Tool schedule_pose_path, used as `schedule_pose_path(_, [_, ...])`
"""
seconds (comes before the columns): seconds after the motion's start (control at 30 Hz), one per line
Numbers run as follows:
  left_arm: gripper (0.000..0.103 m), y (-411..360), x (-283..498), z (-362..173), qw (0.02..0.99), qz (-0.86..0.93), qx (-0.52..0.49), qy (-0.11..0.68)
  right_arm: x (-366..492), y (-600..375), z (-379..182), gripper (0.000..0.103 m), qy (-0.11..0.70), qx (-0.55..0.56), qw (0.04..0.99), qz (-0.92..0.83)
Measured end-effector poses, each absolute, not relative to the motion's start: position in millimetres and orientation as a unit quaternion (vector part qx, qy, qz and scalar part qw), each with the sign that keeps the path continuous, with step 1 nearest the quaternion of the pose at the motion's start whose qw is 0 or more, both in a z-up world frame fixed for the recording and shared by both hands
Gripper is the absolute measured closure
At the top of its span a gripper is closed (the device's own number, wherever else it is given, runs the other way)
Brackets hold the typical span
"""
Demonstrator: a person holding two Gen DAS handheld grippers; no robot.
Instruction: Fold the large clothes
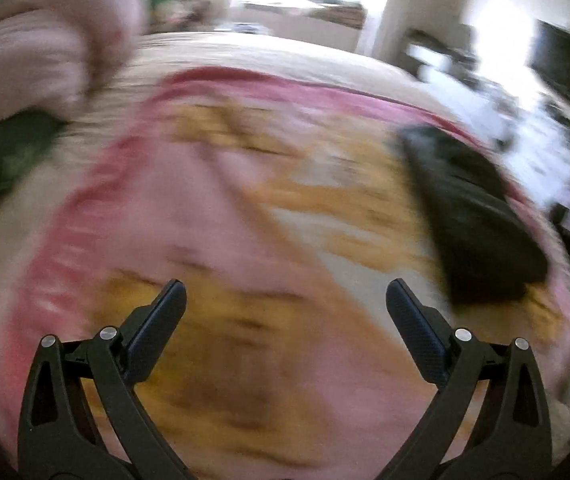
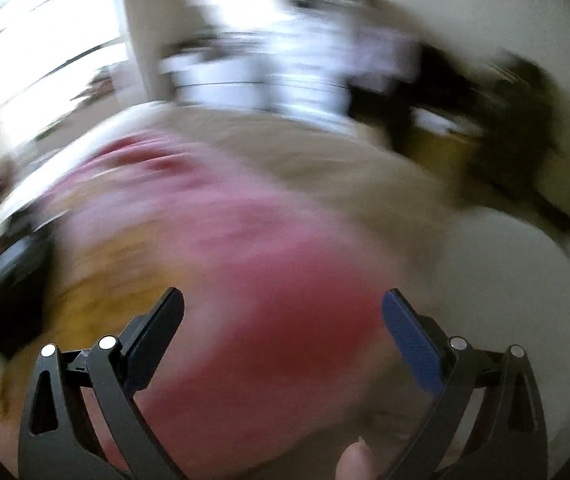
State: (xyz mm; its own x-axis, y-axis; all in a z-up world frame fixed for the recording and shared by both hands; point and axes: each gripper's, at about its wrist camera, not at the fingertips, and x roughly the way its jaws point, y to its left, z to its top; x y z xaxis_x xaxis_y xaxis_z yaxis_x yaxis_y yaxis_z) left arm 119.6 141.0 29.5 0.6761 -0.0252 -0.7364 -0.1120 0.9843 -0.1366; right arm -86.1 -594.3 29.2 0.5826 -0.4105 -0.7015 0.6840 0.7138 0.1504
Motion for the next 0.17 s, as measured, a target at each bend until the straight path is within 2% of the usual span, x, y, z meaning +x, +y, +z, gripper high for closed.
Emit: schedule_pose_path(0.17, [0.009, 285.9, 138.0, 0.8, 0.877, 0.215, -0.091, 0.420, -148.0, -770.2, -29.8, 0.004, 0.367, 0.267, 0.737, -0.501])
